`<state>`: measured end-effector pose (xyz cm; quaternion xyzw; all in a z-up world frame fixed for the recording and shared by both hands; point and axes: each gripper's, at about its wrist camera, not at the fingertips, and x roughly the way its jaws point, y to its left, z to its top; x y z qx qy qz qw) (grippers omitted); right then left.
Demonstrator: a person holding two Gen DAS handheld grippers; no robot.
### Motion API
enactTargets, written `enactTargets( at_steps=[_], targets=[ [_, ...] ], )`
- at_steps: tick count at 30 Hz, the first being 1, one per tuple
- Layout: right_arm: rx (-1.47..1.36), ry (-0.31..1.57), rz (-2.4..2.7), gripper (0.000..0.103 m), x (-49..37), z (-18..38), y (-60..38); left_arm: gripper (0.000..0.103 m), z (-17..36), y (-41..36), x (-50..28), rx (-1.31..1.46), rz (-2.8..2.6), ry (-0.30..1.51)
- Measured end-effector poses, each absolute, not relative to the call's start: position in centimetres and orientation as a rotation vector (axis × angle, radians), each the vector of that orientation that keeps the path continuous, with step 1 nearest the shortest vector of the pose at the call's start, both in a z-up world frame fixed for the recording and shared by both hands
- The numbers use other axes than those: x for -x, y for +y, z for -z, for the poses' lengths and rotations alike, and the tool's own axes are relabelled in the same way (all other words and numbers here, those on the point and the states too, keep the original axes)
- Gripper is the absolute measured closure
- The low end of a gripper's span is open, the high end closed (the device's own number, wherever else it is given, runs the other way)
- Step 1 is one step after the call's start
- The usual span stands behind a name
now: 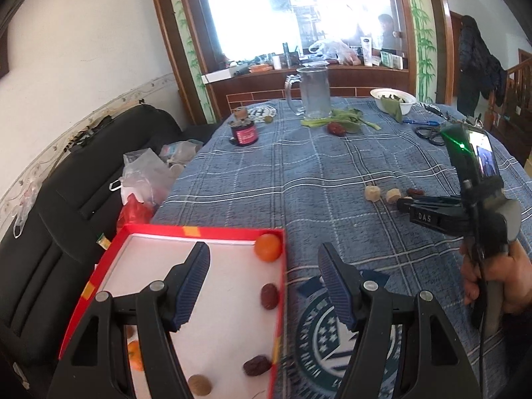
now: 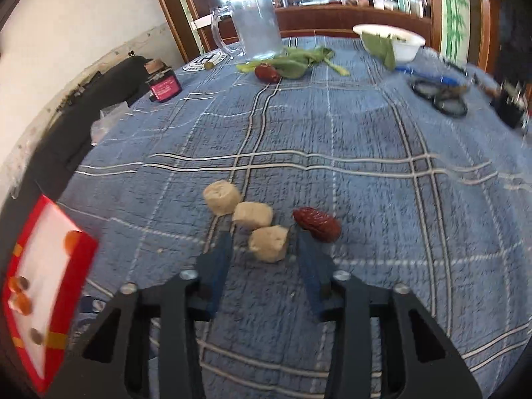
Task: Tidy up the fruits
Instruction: 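Grasp a beige cube with the left gripper while the right gripper grasps another cube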
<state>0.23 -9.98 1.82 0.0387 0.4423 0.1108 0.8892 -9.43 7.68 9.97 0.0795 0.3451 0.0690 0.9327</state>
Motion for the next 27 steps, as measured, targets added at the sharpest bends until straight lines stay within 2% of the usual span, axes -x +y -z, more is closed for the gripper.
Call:
enactTargets(
  at_steps=[5,9,12,15,23,24,27],
  targets=[
    [-0.127,0.934,-0.281,0.078,-0.5,-2.1,-11.9,0.036,-9.4,5.1,6.2,-0.162,-0.082,0.740],
    [-0.355,0.907,-0.260,0.078,-1.5,-3.6,-17.2,0.036,-7.6,1.8,2.3,-0.134,0.022,0.818],
    [-0.488,0.855,-0.184,0.078,-1.6,-4.5,-22.1,0.041,-6.0,-0.5,-0.4,-0.127,0.064,0.873],
    [-0.572,0.819,-0.140,0.078,-1.3,-4.9,-24.7,0.052,-4.1,-2.9,-3.2,-0.116,0.099,0.932],
    [-0.603,0.807,-0.171,0.078,-1.1,-5.4,-24.5,0.057,-1.9,-5.1,-6.4,-0.136,0.086,0.971],
    [-0.605,0.806,-0.173,0.078,-1.3,-5.4,-24.3,0.059,-1.9,-5.2,-6.5,-0.139,0.078,0.966],
    [-0.604,0.811,-0.180,0.078,-1.5,-5.3,-24.1,0.080,-1.8,-5.2,-6.6,-0.114,0.121,0.962]
  ],
)
